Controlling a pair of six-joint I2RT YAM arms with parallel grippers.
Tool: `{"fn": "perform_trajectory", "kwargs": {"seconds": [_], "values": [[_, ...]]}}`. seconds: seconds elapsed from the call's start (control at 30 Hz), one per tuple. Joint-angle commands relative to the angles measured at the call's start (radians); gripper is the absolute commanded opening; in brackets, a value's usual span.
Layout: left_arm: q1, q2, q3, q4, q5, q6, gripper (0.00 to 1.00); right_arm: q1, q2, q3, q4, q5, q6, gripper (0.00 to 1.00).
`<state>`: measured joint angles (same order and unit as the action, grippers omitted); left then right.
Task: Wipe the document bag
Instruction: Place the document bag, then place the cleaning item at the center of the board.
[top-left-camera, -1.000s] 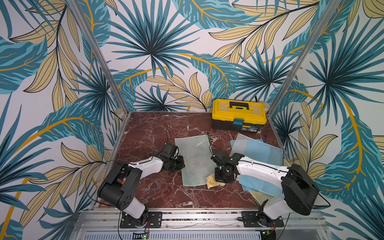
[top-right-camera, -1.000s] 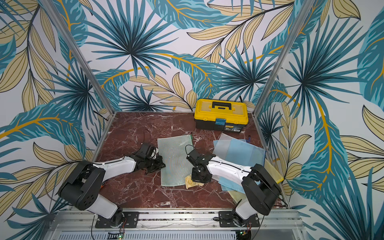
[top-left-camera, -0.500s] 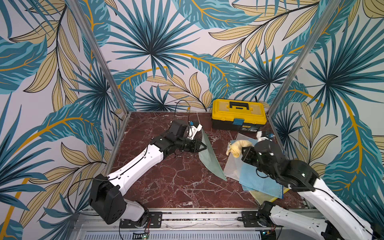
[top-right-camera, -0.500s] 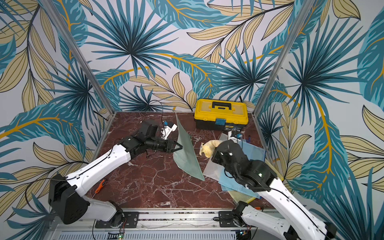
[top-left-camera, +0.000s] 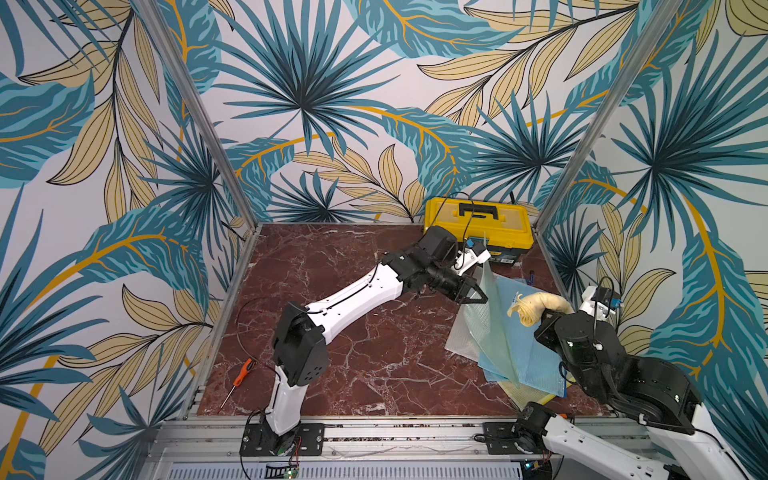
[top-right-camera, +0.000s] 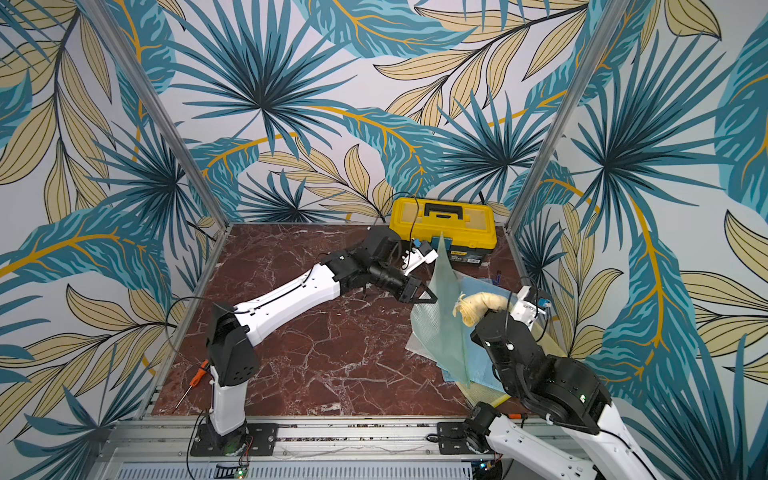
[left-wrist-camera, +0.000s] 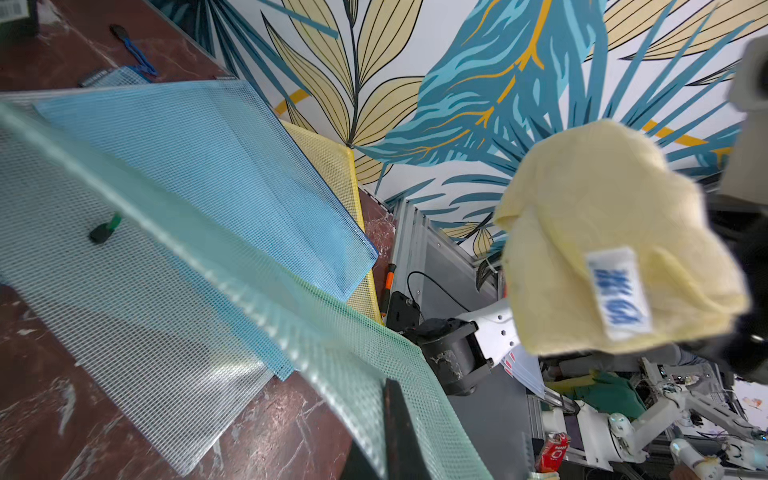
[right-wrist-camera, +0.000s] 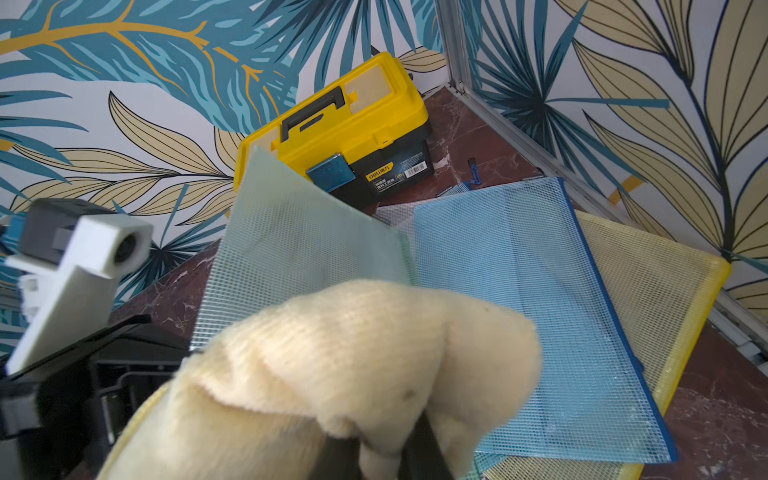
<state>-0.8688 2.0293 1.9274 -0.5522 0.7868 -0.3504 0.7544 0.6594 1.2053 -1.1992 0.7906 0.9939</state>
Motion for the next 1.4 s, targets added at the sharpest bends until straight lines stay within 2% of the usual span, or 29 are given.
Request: {"fn": "perform_trajectory", "kwargs": {"seconds": [0.0,0.1,0.2,0.23,0.3,0.33,0.4,0.47,0.5,0.63,0.73,0.83,0.93,1.03,1.1,1.27,1.3,1.37], "values": [[0.0,0.058,0.026,-0.012,-0.098,0.024,0.0,0.002,0.004,-0.015,-0.048,0.031,-0.017,0.0],[0.018,0.147,0.018,-0.01,-0.154,-0.039,0.0,0.001,0.029,-0.031,-0.043,0.003,-0.031,0.0],[0.029,0.183,-0.01,-0.009,-0.283,-0.081,0.14,0.001,0.061,-0.046,-0.036,-0.025,-0.038,0.0],[0.032,0.185,-0.025,-0.005,-0.32,-0.09,0.23,0.001,0.072,-0.052,-0.032,-0.034,-0.042,0.0],[0.039,0.183,-0.046,0.001,-0.365,-0.107,0.53,0.001,0.091,-0.062,-0.02,-0.047,-0.048,0.0],[0.043,0.171,-0.065,0.008,-0.399,-0.117,0.65,0.001,0.102,-0.069,-0.006,-0.058,-0.055,0.0],[0.061,0.124,-0.121,0.015,-0.483,-0.148,0.79,0.0,0.132,-0.085,0.033,-0.093,-0.078,0.0],[0.103,0.035,-0.219,0.044,-0.548,-0.199,0.85,0.0,0.177,-0.099,0.082,-0.15,-0.104,0.0],[0.128,-0.036,-0.288,0.069,-0.59,-0.222,0.99,0.001,0.207,-0.106,0.116,-0.185,-0.123,0.0],[0.241,-0.339,-0.573,0.09,-0.746,-0.276,1.0,0.0,0.34,-0.108,0.262,-0.302,-0.184,0.0],[0.354,-0.565,-0.81,0.091,-0.801,-0.348,0.99,-0.002,0.498,-0.057,0.384,-0.404,-0.25,0.0],[0.435,-0.782,-1.007,0.09,-0.818,-0.382,1.0,-0.003,0.733,0.087,0.407,-0.51,-0.303,0.0],[0.458,-0.954,-1.137,0.09,-0.798,-0.4,1.0,-0.005,0.996,0.257,0.391,-0.562,-0.344,0.0],[0.459,-1.059,-1.219,0.087,-0.794,-0.4,1.0,-0.032,1.245,0.437,0.336,-0.587,-0.374,0.0],[0.461,-1.102,-1.256,0.083,-0.8,-0.4,0.99,-0.059,1.36,0.52,0.315,-0.599,-0.38,0.0],[0.462,-1.155,-1.309,0.077,-0.828,-0.41,1.0,-0.121,1.496,0.578,0.365,-0.665,-0.395,0.0],[0.464,-1.159,-1.311,0.078,-0.83,-0.412,1.0,-0.125,1.504,0.585,0.366,-0.66,-0.405,0.06],[0.464,-1.154,-1.307,0.078,-0.834,-0.406,1.0,-0.125,1.504,0.579,0.385,-0.652,-0.422,0.25]]}}
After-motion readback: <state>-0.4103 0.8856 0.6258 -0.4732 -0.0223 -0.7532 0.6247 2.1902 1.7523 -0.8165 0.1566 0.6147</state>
